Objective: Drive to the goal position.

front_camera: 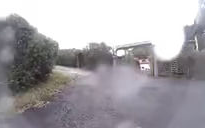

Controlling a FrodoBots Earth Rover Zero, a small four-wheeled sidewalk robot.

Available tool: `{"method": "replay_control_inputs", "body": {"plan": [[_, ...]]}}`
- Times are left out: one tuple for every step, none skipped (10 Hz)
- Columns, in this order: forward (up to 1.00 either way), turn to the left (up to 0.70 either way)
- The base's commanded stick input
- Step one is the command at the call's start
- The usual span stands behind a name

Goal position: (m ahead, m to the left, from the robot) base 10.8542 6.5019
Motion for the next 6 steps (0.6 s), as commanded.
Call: {"method": "replay_control_inputs", "body": {"plan": [[0.70,0.00],[0.70,0.00],[0.70,0.00],[0.70,0.00],[0.70,0.00],[0.70,0.00]]}}
